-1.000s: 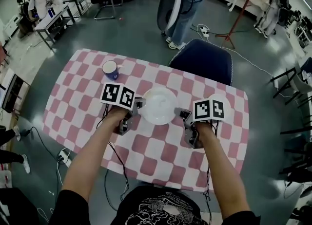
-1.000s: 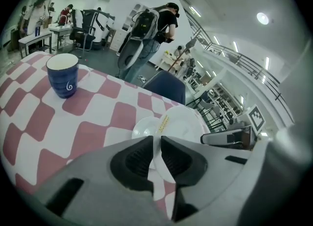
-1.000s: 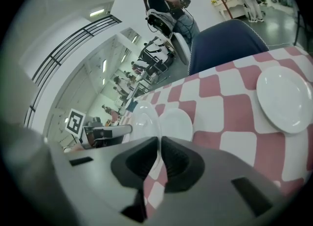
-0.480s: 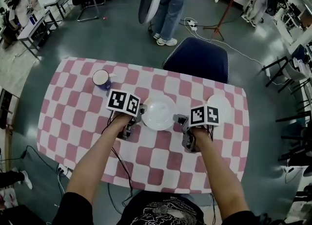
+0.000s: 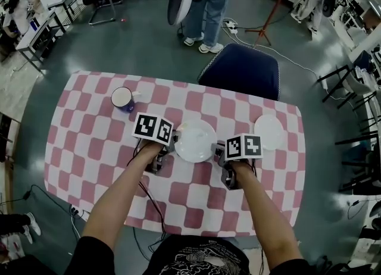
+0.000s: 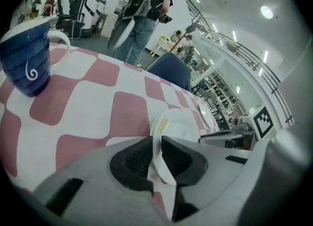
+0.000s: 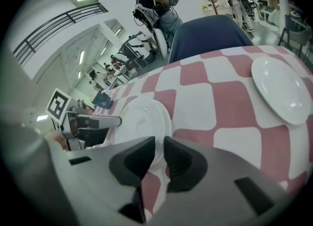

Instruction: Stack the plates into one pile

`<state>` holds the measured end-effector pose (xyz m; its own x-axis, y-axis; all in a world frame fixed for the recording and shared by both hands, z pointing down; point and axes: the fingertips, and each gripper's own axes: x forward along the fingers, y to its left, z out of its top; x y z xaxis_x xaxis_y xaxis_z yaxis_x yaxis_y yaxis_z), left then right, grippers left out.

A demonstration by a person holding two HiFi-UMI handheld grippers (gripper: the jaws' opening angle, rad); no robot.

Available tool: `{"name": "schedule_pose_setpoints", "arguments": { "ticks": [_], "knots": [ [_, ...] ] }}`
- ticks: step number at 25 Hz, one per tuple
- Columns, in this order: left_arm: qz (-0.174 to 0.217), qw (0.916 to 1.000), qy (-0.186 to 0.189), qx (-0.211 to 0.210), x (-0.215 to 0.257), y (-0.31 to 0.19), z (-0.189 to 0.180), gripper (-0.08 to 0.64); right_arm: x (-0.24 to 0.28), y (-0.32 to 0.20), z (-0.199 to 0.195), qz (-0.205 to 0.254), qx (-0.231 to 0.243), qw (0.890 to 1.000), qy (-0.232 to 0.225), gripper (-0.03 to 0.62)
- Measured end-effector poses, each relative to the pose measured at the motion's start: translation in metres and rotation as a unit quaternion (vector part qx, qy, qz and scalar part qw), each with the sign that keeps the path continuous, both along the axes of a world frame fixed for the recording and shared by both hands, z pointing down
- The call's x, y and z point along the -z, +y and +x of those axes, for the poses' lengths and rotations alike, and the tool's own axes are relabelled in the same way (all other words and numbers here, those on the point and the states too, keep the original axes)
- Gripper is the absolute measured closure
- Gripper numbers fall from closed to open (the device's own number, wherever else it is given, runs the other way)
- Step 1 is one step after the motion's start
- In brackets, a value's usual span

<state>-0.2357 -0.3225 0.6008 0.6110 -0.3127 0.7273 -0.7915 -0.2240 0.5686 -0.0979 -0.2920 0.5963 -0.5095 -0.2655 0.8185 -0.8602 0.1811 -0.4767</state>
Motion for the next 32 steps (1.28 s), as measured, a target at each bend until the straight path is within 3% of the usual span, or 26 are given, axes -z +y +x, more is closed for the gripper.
{"name": "schedule_pose_setpoints", "arguments": {
  "ticks": [4, 7, 18, 32],
  "knots": [
    [0.002, 1.0000, 0.008, 0.003, 0.002, 0.000, 0.002, 0.497, 0.001, -0.002, 0.003, 0.010, -0.006, 1.000, 0.007, 0.526],
    [0.004, 0.9998, 0.017, 0.004, 0.005, 0.000, 0.005, 0.448, 0.003, -0.003, 0.003, 0.017, -0.012, 1.000, -0.004, 0.483],
    [0.049, 0.9986, -0.016, 0.002, 0.023, -0.004, 0.002, 0.370, 0.023, -0.005, 0.014, 0.056, -0.026, 0.998, -0.018, 0.426],
    [0.164, 0.9847, 0.004, -0.058, 0.096, -0.019, 0.098, 0.344, 0.094, -0.008, 0.085, 0.164, -0.081, 0.983, -0.016, 0.382]
  ]
}}
